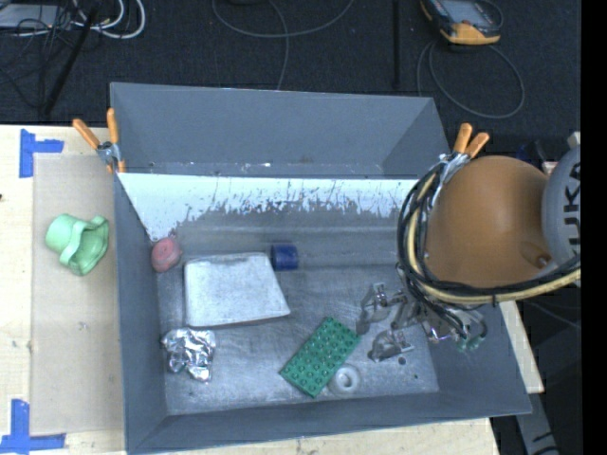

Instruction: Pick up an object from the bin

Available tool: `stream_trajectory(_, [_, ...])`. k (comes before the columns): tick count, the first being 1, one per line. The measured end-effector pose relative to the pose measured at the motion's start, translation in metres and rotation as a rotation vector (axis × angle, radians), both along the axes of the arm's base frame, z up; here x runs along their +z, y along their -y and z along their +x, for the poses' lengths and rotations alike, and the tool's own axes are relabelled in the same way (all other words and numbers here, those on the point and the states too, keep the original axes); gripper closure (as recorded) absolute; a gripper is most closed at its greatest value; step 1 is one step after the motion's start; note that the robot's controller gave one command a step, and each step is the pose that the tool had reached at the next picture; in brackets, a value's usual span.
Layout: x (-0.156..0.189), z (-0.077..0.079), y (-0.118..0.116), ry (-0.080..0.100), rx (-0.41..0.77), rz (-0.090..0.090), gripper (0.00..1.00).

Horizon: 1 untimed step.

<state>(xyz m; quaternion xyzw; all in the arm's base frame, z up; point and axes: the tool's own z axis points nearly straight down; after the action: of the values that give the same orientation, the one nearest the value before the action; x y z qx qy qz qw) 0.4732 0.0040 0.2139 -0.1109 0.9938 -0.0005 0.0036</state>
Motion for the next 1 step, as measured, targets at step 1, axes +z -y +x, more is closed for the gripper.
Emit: stream_trajectory(1, [-0.0041,-0.0012,-0.0006,-0.008,0.003,0.000,0.00])
